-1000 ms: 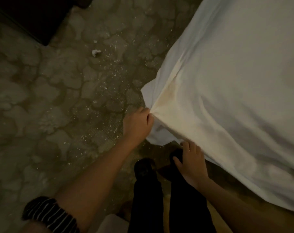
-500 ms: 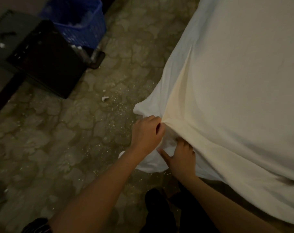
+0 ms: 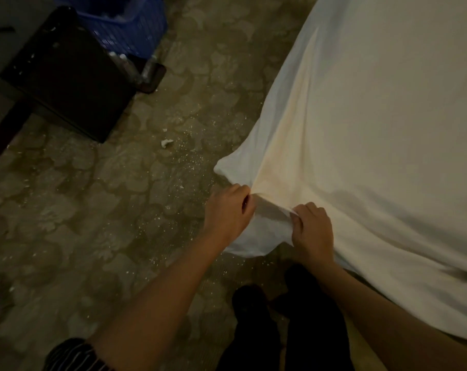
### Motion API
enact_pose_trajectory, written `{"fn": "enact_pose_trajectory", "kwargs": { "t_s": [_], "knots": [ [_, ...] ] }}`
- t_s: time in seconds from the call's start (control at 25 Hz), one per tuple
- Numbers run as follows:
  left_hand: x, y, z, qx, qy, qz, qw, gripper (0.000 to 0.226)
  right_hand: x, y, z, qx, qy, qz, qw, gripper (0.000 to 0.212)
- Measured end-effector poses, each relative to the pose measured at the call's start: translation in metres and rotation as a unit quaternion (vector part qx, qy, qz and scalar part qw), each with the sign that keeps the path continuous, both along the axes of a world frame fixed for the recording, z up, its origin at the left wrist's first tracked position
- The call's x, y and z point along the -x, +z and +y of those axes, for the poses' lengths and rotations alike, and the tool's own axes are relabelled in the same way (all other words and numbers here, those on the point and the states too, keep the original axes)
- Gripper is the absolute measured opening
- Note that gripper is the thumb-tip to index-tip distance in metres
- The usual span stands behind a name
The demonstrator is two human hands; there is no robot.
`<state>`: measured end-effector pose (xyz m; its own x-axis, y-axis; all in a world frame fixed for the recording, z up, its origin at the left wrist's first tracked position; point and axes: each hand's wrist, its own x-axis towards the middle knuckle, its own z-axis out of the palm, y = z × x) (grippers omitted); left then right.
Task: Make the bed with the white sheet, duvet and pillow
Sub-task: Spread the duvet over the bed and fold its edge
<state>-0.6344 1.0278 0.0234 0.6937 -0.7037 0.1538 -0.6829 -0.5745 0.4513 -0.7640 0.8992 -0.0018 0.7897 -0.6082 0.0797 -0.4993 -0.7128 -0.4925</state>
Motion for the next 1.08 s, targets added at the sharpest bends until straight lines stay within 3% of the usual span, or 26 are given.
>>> {"fn": "enact_pose_trajectory", "kwargs": {
  "t_s": [0.2,0.36,0.44,0.6,0.88,1.0,1.08],
  "knots": [
    [0.014,-0.019,0.010,-0.182,0.004,0.142,0.973,0.023,0.025,0.011,0.007,-0.050,0.003,-0.068,0.996,0.031],
    [0.040,-0.042,-0.002,-0.383,0.041,0.247,0.889,0.086,0.024,0.020,0.015,-0.050,-0.043,-0.109,0.992,0.025],
    [0.049,-0.054,-0.016,-0.437,0.049,0.222,0.870,0.088,0.024,0.020,0.015,-0.038,-0.041,-0.132,0.990,0.022],
    [0.054,-0.070,-0.032,-0.384,0.006,0.143,0.912,0.040,0.024,0.011,0.013,-0.035,-0.021,-0.144,0.989,0.022],
    [0.060,-0.051,0.035,-0.352,-0.014,0.137,0.926,0.020,0.035,-0.003,0.002,0.006,0.008,-0.066,0.998,0.031],
    [0.077,-0.049,0.053,-0.326,-0.008,0.133,0.936,0.021,0.047,-0.003,0.016,0.004,-0.030,-0.014,0.999,0.035],
    [0.088,-0.046,0.062,-0.306,-0.007,0.140,0.942,0.023,0.066,-0.001,0.029,0.052,-0.029,-0.008,0.998,0.034]
  ]
}}
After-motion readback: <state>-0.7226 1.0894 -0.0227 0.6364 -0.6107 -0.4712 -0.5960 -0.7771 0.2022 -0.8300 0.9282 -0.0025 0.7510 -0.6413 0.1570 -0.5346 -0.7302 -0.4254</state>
